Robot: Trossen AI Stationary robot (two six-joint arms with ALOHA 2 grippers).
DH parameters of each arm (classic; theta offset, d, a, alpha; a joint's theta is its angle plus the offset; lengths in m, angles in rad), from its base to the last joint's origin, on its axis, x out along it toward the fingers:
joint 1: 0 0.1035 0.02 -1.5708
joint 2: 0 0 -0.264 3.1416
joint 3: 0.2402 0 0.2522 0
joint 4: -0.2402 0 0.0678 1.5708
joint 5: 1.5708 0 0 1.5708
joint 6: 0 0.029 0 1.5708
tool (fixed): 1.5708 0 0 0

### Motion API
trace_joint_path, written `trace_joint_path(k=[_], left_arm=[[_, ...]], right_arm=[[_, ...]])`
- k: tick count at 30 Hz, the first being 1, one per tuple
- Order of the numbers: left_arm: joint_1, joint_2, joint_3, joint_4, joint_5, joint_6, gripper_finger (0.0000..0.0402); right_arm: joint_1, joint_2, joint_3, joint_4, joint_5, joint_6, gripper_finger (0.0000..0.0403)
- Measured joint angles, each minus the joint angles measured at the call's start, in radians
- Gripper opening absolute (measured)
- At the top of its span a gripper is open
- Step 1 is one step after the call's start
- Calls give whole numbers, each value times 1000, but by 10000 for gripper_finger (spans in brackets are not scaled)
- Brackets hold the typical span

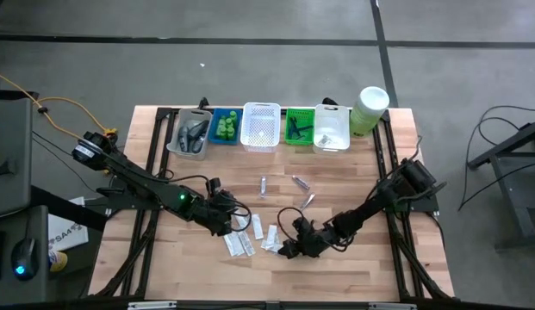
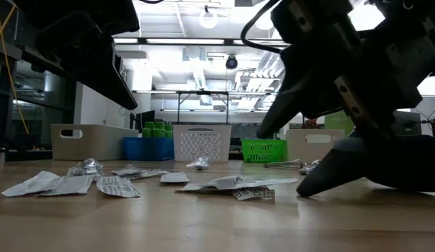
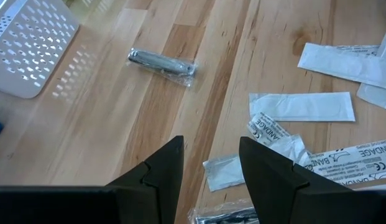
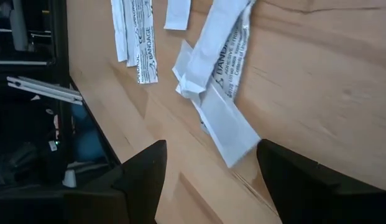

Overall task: Pick & Place Travel size toiletries
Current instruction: Put the bandage into the right white bin

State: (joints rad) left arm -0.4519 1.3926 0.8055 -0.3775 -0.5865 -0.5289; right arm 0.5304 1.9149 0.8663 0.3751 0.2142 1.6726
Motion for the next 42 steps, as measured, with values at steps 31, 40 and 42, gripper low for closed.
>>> trace_joint_path(k=[31,40,42], left_arm=[[0,0,0,-21,0,0,154],[0,0,0,-22,0,0,154],[0,0,0,-23,0,0,154]], right_arm=[[-1,32,61,-128,18,31,116],[0,33,61,-130,11,17,76],[0,33,61,-131,9,11,65]])
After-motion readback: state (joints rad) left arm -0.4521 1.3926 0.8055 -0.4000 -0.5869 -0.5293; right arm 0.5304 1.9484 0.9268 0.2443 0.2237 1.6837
